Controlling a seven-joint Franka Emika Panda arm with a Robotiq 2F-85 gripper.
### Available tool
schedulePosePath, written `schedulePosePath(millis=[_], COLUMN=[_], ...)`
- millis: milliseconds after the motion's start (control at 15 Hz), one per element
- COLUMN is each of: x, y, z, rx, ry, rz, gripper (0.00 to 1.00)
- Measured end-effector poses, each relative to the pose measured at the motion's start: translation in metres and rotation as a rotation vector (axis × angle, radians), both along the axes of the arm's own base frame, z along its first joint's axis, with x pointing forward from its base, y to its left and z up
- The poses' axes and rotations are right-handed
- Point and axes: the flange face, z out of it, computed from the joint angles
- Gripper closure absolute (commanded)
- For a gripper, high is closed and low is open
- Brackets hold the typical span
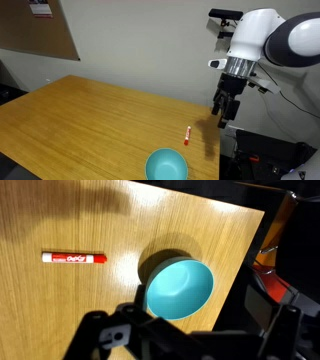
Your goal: Put the marker in the teal bowl
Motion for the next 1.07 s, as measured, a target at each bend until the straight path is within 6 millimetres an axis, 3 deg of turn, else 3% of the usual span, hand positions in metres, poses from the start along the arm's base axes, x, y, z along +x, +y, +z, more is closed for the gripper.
schedulePosePath(millis=[667,1067], x=[0.0007,0.0082], y=[-0.0002,-0.0052], z=[0.0008,-0.0022], rx=[-0.006,-0.074], ry=[-0.008,-0.115], rz=[-0.003,0.067], gripper=[0.00,0.00])
